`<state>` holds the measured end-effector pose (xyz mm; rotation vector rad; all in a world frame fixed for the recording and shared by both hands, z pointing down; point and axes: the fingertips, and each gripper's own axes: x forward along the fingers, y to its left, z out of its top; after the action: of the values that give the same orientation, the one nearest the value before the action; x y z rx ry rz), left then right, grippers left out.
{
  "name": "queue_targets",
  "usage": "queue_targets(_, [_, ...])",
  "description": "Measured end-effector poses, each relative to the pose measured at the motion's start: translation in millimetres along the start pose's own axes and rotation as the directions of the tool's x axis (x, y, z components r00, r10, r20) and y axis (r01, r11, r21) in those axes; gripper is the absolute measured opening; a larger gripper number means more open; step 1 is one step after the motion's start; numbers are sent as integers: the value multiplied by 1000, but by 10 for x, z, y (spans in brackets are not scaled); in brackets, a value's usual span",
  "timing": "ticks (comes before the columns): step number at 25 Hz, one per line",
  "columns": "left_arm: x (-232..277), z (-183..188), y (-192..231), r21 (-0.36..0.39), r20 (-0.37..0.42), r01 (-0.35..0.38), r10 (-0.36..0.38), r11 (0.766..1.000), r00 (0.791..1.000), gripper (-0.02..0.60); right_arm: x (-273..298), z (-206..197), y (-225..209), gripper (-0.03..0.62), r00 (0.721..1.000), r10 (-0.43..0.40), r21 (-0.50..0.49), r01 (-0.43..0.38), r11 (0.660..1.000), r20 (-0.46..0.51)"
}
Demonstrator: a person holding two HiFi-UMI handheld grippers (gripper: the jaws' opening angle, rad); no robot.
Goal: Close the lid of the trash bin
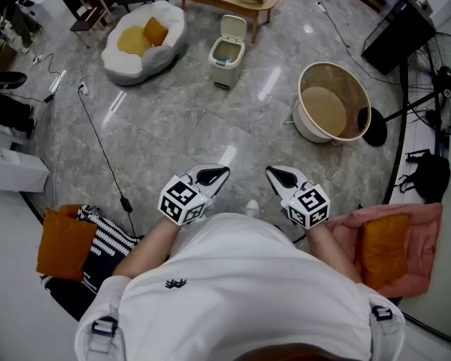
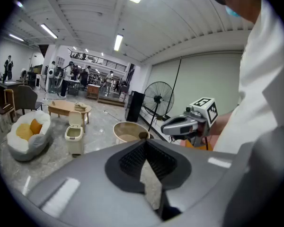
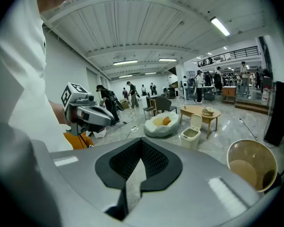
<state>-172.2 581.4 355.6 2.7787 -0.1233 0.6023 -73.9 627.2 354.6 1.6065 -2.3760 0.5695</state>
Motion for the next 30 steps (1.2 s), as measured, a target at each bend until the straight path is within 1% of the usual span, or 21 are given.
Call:
queue_targets(3, [451, 265, -207, 25, 41, 18, -19, 1000, 999, 55, -205, 19, -418, 0, 1000, -2, -25, 2, 1000, 0])
queue_targets(6, [775, 463, -255, 38, 61, 5, -7, 999, 998, 55, -301, 84, -775, 0, 1000, 3, -42, -2, 999, 18])
queue_targets(10, [1014, 621, -220, 17, 62, -28, 27, 999, 998, 55, -329, 121, -1141, 0, 1000, 9, -30, -8, 1000, 27])
queue_targets(15, [1216, 751, -5, 7, 40, -24, 24, 1000, 999, 55, -178, 129, -1509, 2, 1000, -4, -33, 5, 999, 11])
queue_targets(18, [1366, 811, 256, 23, 30, 0, -1, 1000, 1000, 55, 41, 195, -1720, 3, 1000, -4, -21, 4, 1000, 10])
queue_targets(20, [1438, 888, 503, 30, 43, 10, -11, 1000, 999, 55, 230, 277, -1874, 3, 1000, -18, -15, 18, 1000, 9])
queue_targets(22, [1466, 982, 805, 19, 60, 13, -14, 1000, 998, 55, 435, 389, -2012, 5, 999, -37, 4, 37, 999, 4])
queue_targets(25, [1500, 1179, 1307, 0, 77, 27, -27, 1000, 997, 57, 805, 638, -2239, 17, 998, -59, 6, 59, 998, -9])
queue_targets(30, [1518, 1497, 2058, 30, 90, 55, -58, 998, 994, 57, 1475, 1056, -2668, 29, 995, -96, -23, 96, 995, -30])
